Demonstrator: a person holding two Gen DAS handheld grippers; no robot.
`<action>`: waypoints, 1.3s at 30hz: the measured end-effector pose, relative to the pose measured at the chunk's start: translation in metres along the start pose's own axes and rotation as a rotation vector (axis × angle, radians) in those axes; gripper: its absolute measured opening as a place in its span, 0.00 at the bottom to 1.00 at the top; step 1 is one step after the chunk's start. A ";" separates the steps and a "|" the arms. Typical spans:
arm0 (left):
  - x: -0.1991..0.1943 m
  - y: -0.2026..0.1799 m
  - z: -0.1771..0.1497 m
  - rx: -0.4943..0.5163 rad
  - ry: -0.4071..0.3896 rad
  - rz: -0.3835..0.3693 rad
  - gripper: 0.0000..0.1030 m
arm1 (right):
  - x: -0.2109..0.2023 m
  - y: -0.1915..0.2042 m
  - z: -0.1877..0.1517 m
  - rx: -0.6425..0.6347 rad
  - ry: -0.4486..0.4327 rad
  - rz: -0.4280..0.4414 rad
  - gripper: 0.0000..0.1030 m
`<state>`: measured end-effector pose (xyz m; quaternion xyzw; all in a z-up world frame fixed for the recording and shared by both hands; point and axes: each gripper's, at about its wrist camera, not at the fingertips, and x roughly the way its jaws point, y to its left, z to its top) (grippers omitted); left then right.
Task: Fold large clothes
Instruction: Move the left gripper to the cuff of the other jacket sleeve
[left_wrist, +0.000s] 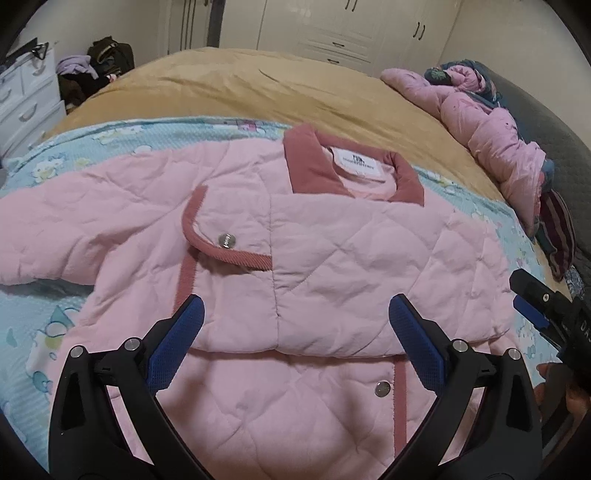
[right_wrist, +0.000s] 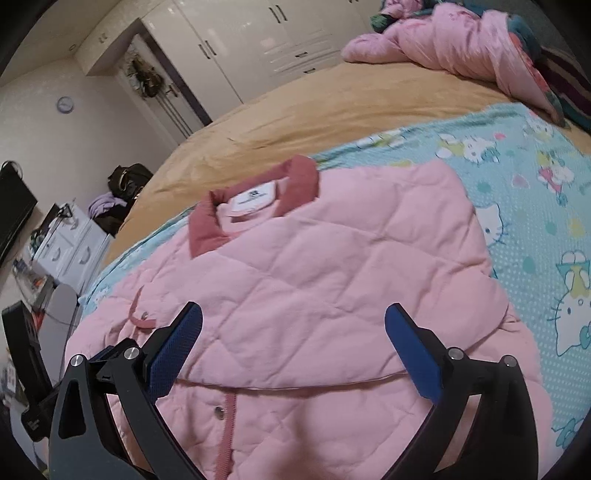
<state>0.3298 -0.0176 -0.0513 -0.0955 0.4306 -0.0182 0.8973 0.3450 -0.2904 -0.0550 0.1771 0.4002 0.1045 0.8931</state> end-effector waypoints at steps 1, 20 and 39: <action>-0.004 0.000 0.000 -0.002 -0.016 0.009 0.91 | -0.003 0.005 0.001 -0.012 -0.007 0.003 0.96; -0.053 0.089 0.001 -0.103 -0.083 0.162 0.91 | -0.022 0.060 0.003 -0.069 -0.107 0.094 0.96; -0.086 0.192 0.000 -0.312 -0.110 0.153 0.91 | -0.026 0.130 -0.021 -0.209 -0.113 0.111 0.96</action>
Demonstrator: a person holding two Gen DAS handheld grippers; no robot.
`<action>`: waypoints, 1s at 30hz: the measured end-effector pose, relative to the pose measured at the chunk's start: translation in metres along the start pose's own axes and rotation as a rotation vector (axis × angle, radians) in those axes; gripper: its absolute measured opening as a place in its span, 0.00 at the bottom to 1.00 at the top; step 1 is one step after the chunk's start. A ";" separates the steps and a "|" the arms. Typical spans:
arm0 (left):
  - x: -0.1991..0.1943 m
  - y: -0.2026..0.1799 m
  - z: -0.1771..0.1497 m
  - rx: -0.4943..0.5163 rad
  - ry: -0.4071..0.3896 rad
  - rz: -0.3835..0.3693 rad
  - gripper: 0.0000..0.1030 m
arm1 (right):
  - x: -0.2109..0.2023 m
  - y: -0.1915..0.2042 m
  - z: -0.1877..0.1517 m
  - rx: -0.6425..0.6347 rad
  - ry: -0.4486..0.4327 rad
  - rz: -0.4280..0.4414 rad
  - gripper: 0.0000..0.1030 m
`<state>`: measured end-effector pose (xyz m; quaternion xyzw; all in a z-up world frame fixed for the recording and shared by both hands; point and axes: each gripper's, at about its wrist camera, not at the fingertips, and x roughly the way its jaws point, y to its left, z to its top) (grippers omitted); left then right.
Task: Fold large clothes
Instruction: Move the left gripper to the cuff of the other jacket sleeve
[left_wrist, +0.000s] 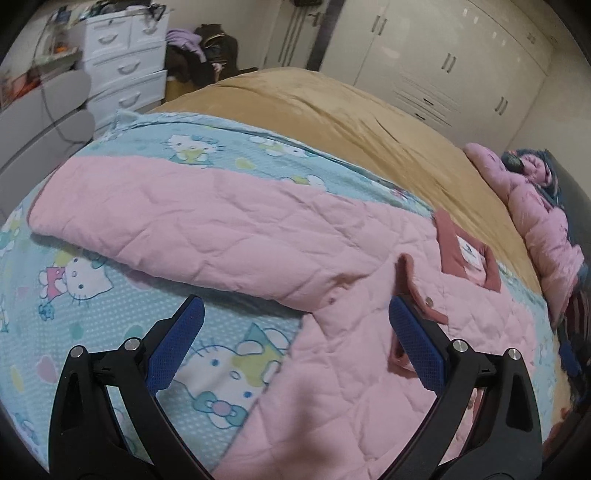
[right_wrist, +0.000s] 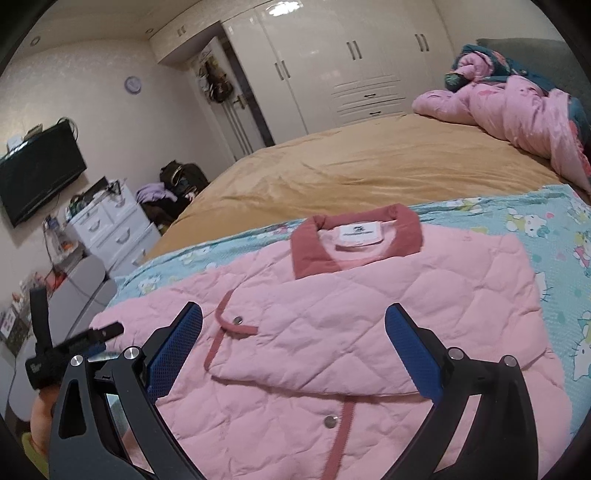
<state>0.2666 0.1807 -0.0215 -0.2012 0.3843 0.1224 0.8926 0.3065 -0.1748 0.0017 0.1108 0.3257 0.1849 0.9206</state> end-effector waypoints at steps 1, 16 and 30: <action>-0.001 0.005 0.002 -0.011 -0.003 0.009 0.91 | 0.003 0.005 -0.001 -0.010 0.010 0.004 0.96; -0.001 0.074 0.021 -0.142 -0.025 0.063 0.91 | 0.049 0.104 -0.009 -0.087 0.094 0.116 0.96; 0.017 0.145 0.023 -0.359 0.009 -0.005 0.91 | 0.097 0.199 -0.018 -0.229 0.183 0.195 0.96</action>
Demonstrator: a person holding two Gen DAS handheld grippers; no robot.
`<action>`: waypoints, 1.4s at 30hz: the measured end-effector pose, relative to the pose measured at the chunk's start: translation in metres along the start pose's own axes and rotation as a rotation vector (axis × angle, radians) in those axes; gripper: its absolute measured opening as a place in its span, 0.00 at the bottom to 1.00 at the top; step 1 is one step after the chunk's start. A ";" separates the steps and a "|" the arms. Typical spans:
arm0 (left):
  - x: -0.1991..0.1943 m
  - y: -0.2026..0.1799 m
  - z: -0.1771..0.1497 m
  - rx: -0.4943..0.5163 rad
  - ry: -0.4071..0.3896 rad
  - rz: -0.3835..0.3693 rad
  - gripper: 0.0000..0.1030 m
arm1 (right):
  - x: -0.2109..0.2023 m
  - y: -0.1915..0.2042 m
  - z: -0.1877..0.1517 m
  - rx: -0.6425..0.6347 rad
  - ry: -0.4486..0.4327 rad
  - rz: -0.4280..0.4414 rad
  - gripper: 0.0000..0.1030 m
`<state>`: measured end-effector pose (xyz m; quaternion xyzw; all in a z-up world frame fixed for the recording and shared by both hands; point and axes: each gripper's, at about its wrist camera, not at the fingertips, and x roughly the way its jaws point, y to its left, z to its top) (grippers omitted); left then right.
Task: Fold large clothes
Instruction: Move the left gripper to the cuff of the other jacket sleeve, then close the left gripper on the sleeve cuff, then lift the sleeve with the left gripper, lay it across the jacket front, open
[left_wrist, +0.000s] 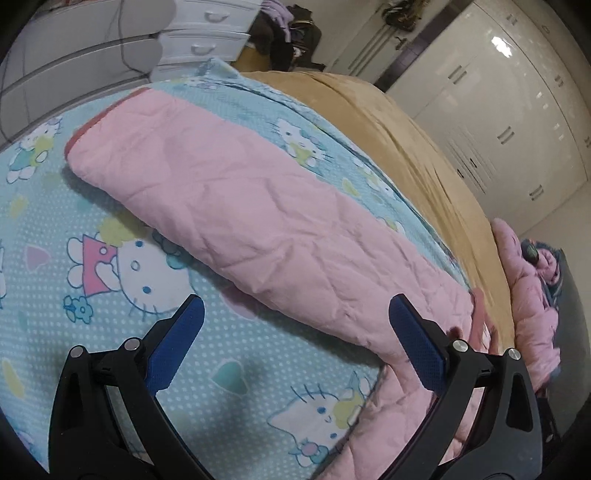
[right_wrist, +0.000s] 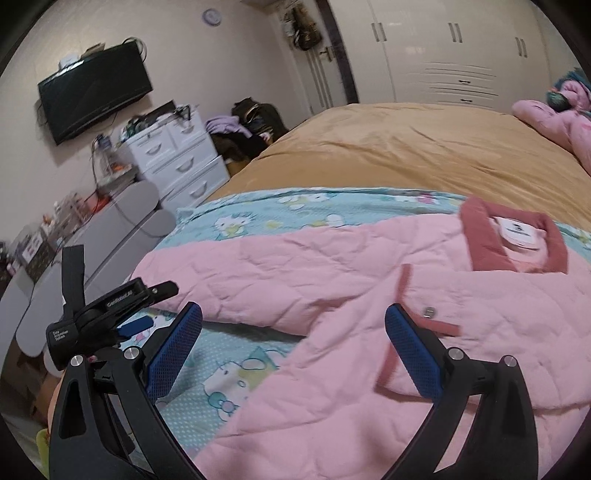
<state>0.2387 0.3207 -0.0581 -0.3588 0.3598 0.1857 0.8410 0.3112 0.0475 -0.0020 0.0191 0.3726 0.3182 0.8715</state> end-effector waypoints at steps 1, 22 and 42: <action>0.001 0.005 0.002 -0.013 -0.006 0.004 0.91 | 0.005 0.005 0.000 -0.010 0.009 0.010 0.96; 0.047 0.052 0.006 -0.194 -0.135 -0.003 0.42 | 0.024 -0.025 -0.020 0.044 0.095 0.019 0.96; -0.031 -0.013 0.009 -0.117 -0.349 -0.188 0.08 | -0.067 -0.096 -0.048 0.206 -0.017 -0.056 0.96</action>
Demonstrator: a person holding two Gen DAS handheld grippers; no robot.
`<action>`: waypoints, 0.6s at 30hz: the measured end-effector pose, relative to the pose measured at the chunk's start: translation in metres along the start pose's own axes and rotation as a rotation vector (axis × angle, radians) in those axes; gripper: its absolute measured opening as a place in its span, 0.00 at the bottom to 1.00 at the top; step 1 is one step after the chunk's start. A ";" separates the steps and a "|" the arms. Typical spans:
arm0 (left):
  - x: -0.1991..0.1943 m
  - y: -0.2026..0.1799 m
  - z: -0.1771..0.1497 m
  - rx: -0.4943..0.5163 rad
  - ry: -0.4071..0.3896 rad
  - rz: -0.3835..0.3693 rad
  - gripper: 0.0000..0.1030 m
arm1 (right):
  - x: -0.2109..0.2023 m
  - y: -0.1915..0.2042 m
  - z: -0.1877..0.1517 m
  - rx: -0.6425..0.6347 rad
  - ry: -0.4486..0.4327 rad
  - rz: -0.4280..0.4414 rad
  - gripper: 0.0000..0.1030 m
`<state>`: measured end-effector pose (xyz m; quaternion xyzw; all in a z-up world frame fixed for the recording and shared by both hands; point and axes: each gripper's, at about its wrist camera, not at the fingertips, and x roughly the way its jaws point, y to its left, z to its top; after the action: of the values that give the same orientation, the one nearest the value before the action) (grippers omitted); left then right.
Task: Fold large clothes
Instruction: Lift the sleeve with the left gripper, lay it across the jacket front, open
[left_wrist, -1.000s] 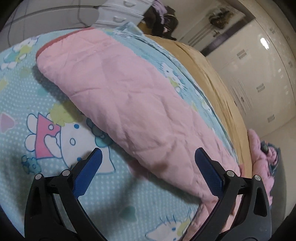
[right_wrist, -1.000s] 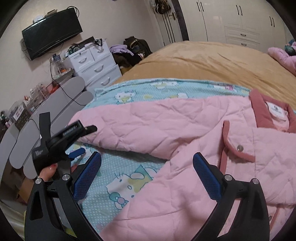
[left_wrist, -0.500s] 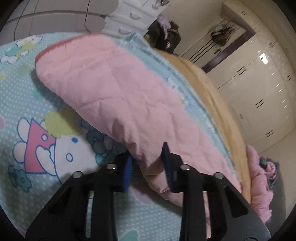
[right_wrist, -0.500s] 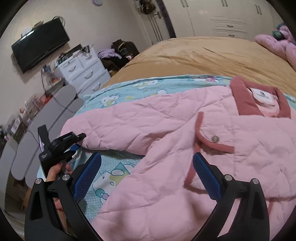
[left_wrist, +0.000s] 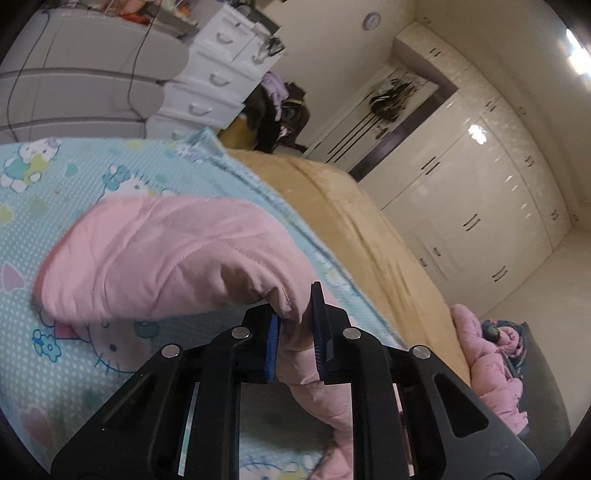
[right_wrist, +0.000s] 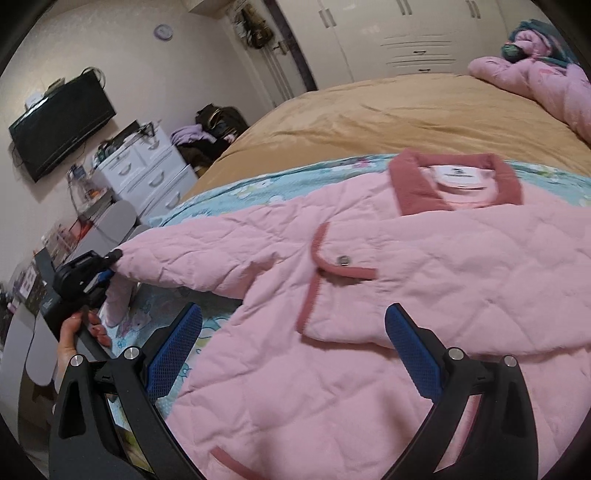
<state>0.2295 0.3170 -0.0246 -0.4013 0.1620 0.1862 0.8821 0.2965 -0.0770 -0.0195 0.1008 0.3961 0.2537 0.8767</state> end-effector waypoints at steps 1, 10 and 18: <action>-0.004 -0.007 0.000 0.009 -0.009 -0.014 0.07 | -0.006 -0.005 -0.001 0.009 -0.007 -0.006 0.96; -0.030 -0.061 -0.007 0.096 -0.062 -0.115 0.06 | -0.046 -0.043 -0.014 0.082 -0.060 -0.038 0.96; -0.045 -0.106 -0.025 0.185 -0.079 -0.227 0.05 | -0.063 -0.075 -0.022 0.147 -0.086 -0.056 0.96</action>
<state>0.2347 0.2246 0.0480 -0.3262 0.0973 0.0853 0.9364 0.2729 -0.1744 -0.0219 0.1645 0.3782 0.1947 0.8899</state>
